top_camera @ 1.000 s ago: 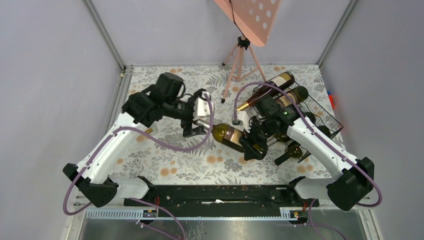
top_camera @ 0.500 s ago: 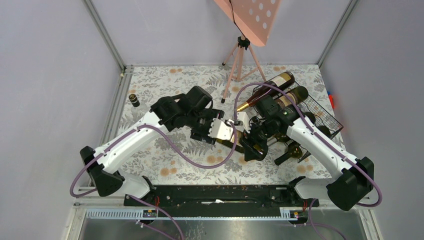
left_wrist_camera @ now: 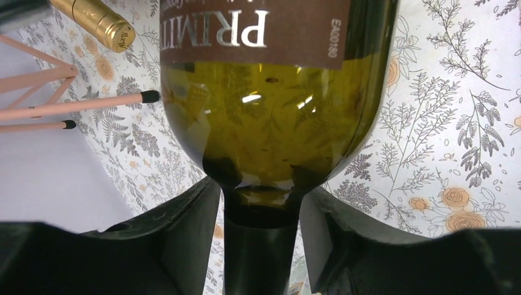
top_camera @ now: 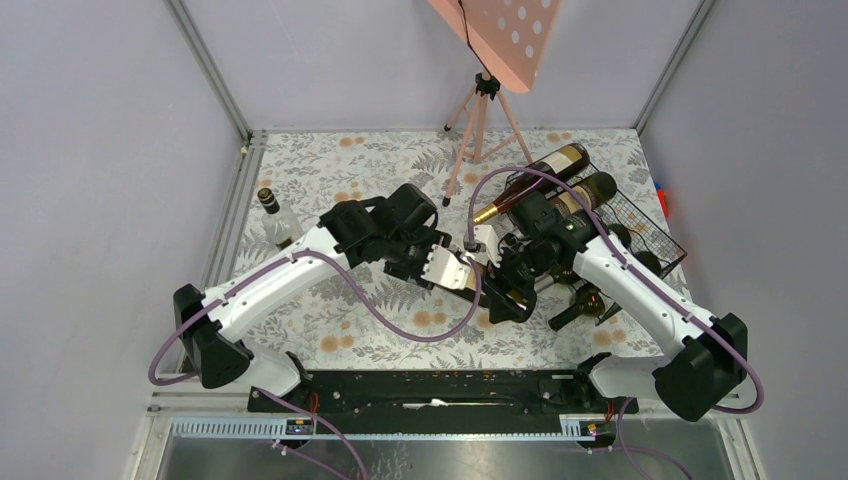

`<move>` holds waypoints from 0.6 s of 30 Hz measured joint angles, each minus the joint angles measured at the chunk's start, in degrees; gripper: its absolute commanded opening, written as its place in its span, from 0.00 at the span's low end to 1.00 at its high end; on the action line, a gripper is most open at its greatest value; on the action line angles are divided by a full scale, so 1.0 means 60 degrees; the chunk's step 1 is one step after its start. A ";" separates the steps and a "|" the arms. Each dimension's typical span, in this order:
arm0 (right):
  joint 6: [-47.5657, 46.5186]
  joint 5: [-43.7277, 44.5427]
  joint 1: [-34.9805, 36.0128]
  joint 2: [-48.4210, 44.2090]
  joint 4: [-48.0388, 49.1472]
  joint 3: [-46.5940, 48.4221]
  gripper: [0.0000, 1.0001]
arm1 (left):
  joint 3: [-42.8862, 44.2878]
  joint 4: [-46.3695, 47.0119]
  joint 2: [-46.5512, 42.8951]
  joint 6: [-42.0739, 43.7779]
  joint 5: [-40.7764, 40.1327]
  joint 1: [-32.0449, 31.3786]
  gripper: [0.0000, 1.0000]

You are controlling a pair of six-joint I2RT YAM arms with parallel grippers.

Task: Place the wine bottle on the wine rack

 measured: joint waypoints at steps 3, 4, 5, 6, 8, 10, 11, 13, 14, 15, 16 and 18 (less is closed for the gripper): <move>0.0022 0.0007 0.0000 0.0000 -0.0007 -0.0015 0.00 | -0.0102 0.0135 0.0004 0.0007 -0.0106 -0.0047 0.43; 0.0029 0.0007 0.0000 0.0000 -0.0004 -0.0022 0.00 | -0.0127 0.0171 0.0007 0.0011 -0.0135 -0.0062 0.41; 0.0029 0.0007 0.0000 0.0000 -0.0007 -0.0029 0.00 | -0.0153 0.0197 0.0007 0.0015 -0.0160 -0.0080 0.38; 0.0036 0.0011 0.0000 0.0004 -0.0011 -0.0029 0.00 | -0.0189 0.0215 0.0007 0.0033 -0.0186 -0.0091 0.35; 0.0058 0.0029 -0.0004 0.0011 -0.0011 -0.0033 0.04 | -0.0255 0.0219 0.0007 0.0029 -0.0215 -0.0109 0.25; -0.0007 0.0091 0.0000 0.0015 -0.0011 -0.0036 0.12 | -0.0295 0.0175 0.0018 0.0142 -0.0226 -0.0138 0.11; -0.0007 0.0091 0.0000 0.0018 -0.0015 -0.0047 0.21 | -0.0317 0.0186 0.0018 0.0120 -0.0233 -0.0149 0.03; -0.0011 0.0091 0.0000 0.0018 -0.0015 -0.0066 0.42 | -0.0335 0.0197 0.0022 0.0087 -0.0233 -0.0160 0.00; -0.0007 0.0091 0.0000 0.0018 -0.0011 -0.0069 0.51 | -0.0335 0.0200 0.0022 0.0058 -0.0233 -0.0164 0.00; -0.0007 0.0098 0.0000 0.0018 -0.0007 -0.0069 0.62 | -0.0339 0.0208 0.0022 0.0036 -0.0233 -0.0164 0.00; -0.0004 0.0113 0.0000 0.0018 0.0007 -0.0080 0.72 | -0.0361 0.0226 0.0022 0.0000 -0.0233 -0.0164 0.00; 0.0000 0.0157 0.0000 0.0015 0.0055 -0.0149 0.89 | -0.0452 0.0299 0.0022 -0.0066 -0.0237 -0.0164 0.00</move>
